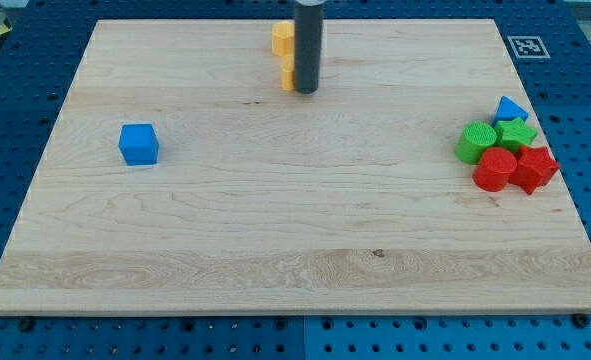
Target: Move the blue cube diagonal to the bottom right of the yellow heart
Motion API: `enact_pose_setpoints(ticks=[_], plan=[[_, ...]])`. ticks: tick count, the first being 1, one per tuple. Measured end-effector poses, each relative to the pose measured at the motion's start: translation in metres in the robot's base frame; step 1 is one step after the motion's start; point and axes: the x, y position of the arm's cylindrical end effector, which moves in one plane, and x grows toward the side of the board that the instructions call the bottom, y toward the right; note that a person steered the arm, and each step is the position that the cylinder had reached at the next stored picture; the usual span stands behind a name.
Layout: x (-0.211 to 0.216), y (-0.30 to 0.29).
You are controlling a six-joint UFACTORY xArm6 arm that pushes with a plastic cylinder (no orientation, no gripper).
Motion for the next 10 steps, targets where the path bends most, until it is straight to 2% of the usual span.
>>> enact_pose_setpoints(ticks=[2,4,8,9,10], plan=[[-0.036,-0.018],[-0.037,-0.020],[-0.046,-0.065],[-0.009,-0.062],[0.001,-0.062]])
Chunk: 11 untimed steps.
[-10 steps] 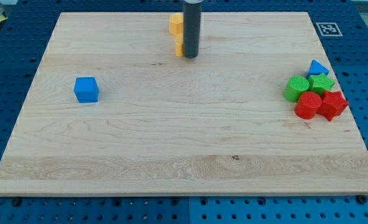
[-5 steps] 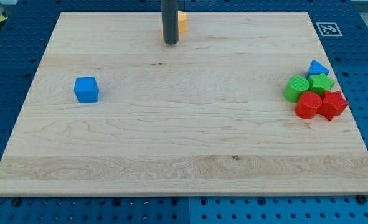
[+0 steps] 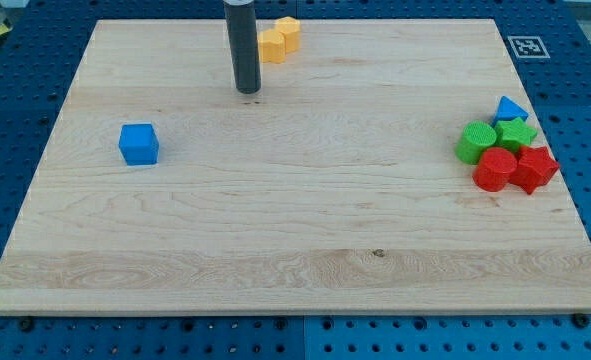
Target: Move the blue cube diagonal to the bottom right of the yellow heart
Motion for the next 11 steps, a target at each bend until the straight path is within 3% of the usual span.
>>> enact_pose_setpoints(ticks=[3,5,9,11], plan=[[0.052,0.009],[0.062,0.020],[0.170,-0.004],[0.174,-0.012]])
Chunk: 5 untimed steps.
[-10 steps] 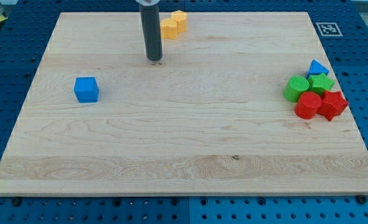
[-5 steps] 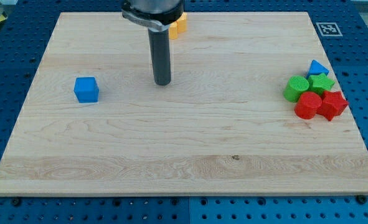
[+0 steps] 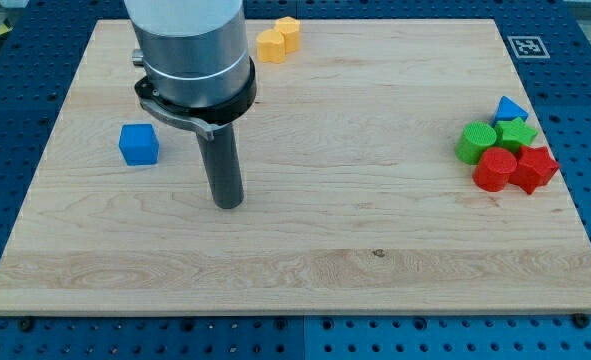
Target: Move the blue cube diagonal to the bottom right of the yellow heart
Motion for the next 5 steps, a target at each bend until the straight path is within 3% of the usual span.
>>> enact_pose_setpoints(ticks=[3,5], plan=[[0.021,-0.033],[-0.008,-0.101]])
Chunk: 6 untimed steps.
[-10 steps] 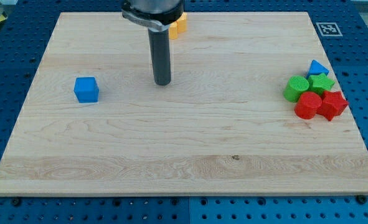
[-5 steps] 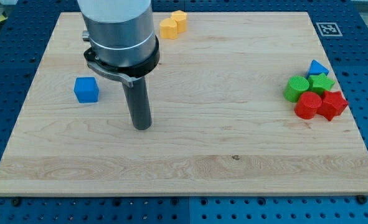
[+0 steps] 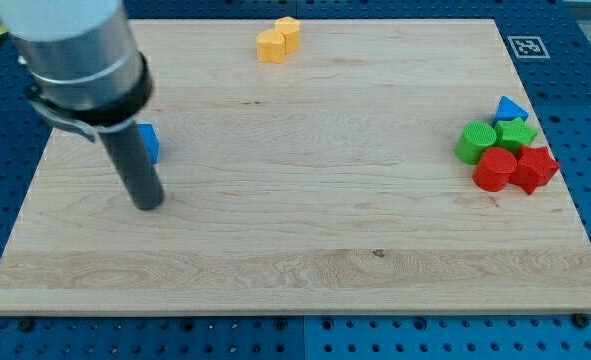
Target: Move the blue cube diagonal to the bottom right of the yellow heart
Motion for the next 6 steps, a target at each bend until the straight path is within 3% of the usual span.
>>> enact_pose_setpoints(ticks=[2,6], plan=[[-0.036,-0.024],[-0.048,0.001]])
